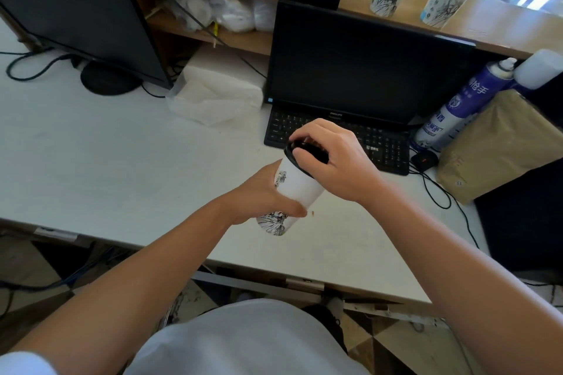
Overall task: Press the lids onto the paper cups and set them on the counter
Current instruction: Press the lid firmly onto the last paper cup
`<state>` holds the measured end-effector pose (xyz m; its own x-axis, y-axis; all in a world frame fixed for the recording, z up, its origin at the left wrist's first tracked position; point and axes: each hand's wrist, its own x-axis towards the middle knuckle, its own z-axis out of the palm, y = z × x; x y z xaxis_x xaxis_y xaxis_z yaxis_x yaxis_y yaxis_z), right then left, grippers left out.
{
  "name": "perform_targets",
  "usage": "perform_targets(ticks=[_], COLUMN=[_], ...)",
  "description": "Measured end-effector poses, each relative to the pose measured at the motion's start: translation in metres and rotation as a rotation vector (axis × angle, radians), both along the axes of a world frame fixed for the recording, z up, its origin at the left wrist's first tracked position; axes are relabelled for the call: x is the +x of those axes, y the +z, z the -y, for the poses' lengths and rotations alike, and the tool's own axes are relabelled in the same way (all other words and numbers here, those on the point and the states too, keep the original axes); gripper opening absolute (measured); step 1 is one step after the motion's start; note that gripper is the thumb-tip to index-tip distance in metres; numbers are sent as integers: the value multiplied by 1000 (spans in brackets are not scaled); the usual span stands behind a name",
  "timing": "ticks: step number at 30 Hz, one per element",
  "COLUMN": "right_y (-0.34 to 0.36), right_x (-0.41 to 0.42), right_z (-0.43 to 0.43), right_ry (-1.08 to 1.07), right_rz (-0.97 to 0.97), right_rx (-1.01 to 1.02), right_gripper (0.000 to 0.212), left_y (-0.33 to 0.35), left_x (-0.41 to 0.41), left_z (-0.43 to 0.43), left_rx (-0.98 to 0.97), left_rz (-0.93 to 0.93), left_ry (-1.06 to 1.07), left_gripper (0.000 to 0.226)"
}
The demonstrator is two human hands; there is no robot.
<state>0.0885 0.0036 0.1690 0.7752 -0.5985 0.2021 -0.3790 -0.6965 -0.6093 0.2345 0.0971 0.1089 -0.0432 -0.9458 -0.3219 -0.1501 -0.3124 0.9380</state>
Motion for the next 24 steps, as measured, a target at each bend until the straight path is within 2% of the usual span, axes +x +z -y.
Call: perform_targets(ticks=[4, 6, 8, 12, 18, 21, 24], right_y=[-12, -16, -18, -18, -18, -16, -12], right_x=[16, 21, 24, 25, 21, 15, 1], right_z=[-4, -5, -6, -8, -11, -11, -9], right_ry=[-306, -459, -551, -569, -466, -327, -55], right_rz=[-164, -175, -151, -186, -196, -155, -69], right_rx=[97, 143, 178, 193, 28, -77, -151], right_gripper=[28, 29, 30, 32, 34, 32, 32], left_y=[-4, -8, -11, -16, -13, -10, -9], left_x=[-15, -22, -28, -32, -31, -25, -15], left_z=[0, -2, -4, -6, -10, -10, -10], left_rx=[-95, -176, -233, -201, -168, -130, -113], left_rz=[403, 697, 845, 781, 599, 429, 253], left_ry=[213, 292, 364, 383, 345, 285, 155], left_gripper=[73, 73, 75, 78, 81, 79, 78])
